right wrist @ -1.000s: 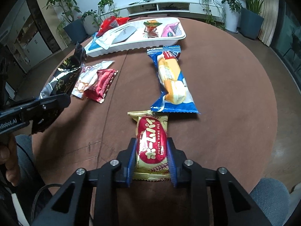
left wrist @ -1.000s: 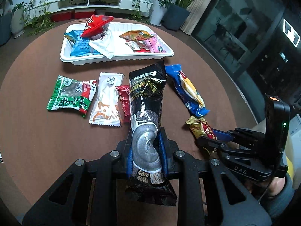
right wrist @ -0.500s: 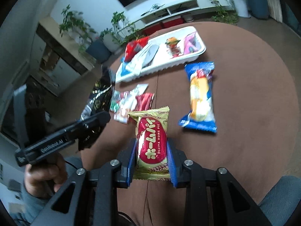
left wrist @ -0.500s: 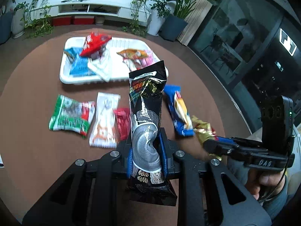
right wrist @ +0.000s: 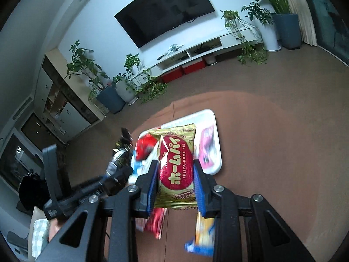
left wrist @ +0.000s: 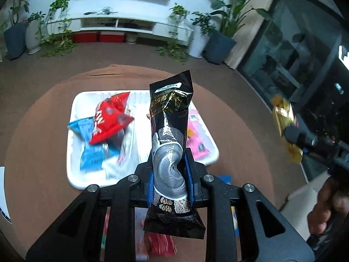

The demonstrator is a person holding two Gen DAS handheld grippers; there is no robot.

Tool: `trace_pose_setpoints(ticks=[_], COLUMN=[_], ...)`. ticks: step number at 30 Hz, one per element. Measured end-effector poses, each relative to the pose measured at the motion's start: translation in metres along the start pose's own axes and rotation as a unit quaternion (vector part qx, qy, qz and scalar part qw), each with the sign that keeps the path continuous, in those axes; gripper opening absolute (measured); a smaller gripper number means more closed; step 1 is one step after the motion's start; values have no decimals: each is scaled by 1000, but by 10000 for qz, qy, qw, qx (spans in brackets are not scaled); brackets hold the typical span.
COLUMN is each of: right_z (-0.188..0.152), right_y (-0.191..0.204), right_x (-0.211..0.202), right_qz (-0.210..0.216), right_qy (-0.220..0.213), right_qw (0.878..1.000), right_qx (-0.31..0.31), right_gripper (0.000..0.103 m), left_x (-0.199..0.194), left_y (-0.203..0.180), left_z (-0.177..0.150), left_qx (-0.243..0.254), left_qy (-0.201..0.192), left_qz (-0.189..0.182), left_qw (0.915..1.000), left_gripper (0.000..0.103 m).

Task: Organize snacks
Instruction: 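Carry the black packet with the left tool and gold packet with the right tool into the tray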

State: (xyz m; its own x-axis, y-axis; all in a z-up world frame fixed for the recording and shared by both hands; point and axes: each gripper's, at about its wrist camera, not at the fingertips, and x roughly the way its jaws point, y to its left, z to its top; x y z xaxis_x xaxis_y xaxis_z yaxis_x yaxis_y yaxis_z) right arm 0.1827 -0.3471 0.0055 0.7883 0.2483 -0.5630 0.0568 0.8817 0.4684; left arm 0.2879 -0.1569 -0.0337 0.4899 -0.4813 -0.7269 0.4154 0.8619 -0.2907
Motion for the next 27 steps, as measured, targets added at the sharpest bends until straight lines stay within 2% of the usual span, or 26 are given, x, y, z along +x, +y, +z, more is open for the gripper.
trace_pose_setpoints(ticks=[5, 12, 19, 25, 27], right_z=[35, 47, 49, 41, 39], right_y=[5, 1, -12, -16, -14], right_x=[65, 142, 178, 194, 198], right_qz=[-139, -558, -817, -893, -926], right_qy=[365, 870, 1085, 1221, 1237], right_qw=[9989, 9926, 9877, 9854, 9844], right_qx=[-261, -637, -779, -785, -846], right_gripper=[32, 32, 32, 32, 33], left_x=[44, 92, 138, 153, 145], left_y=[-5, -2, 3, 13, 15], left_z=[13, 26, 29, 33, 28], left_qx=[51, 79, 55, 15, -3], left_qy=[212, 376, 484, 469, 440], left_qz=[291, 549, 669, 779, 773], left_qw=[9993, 9978, 9966, 9959, 9960], left_gripper=[21, 21, 21, 22, 23])
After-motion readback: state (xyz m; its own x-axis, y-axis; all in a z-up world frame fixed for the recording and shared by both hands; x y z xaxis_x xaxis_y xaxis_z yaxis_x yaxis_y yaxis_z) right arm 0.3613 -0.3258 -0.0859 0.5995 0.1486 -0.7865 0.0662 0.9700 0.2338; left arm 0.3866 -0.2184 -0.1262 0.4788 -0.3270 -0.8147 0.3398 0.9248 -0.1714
